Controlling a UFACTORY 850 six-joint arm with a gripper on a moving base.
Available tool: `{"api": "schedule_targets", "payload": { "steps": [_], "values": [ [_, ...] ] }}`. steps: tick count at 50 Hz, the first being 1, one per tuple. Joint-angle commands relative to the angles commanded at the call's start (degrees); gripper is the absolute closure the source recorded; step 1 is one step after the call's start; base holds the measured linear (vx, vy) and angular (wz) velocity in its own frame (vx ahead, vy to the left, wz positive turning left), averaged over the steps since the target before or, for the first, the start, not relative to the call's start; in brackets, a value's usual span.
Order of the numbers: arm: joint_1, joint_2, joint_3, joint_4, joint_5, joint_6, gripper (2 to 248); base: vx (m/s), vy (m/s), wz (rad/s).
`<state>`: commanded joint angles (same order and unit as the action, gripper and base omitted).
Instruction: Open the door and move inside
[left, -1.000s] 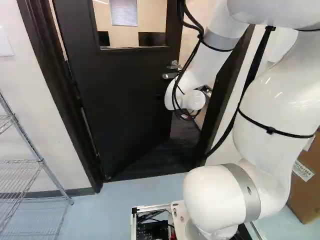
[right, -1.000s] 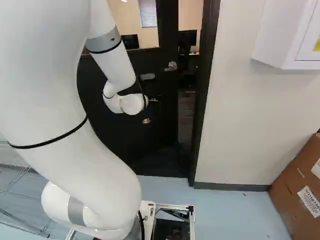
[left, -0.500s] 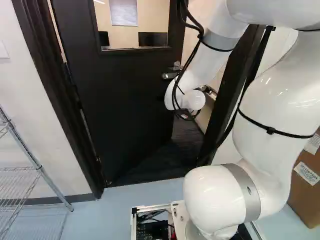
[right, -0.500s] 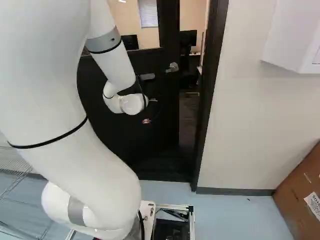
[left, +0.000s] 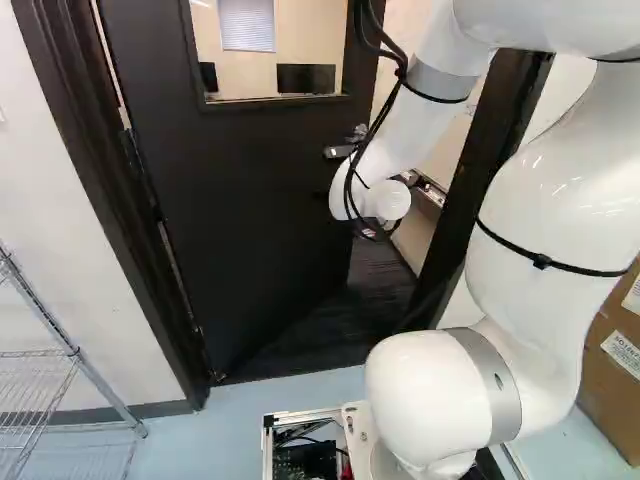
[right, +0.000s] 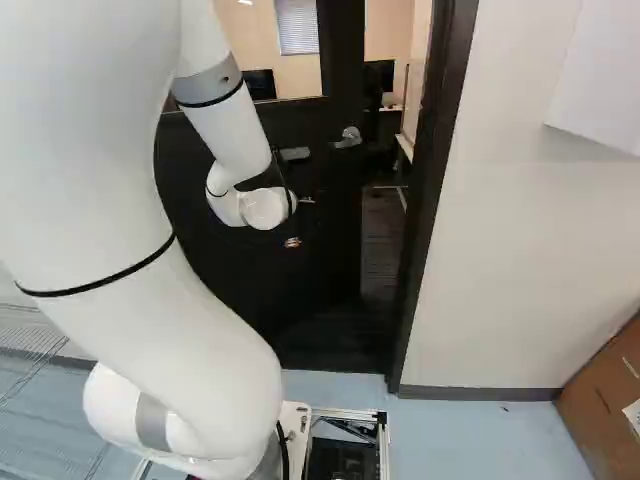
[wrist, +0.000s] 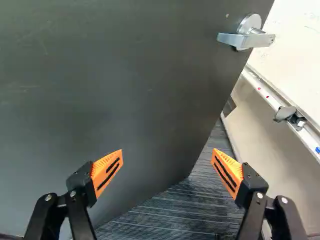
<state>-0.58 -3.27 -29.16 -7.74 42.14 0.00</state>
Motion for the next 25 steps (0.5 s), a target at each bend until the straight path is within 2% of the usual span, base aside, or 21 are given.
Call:
{"api": "schedule_targets", "payload": {
  "steps": [25],
  "values": [
    [0.00,0.00,0.00,0.00,0.00,0.00,3,0.088,0.053,-0.015]
  ]
}}
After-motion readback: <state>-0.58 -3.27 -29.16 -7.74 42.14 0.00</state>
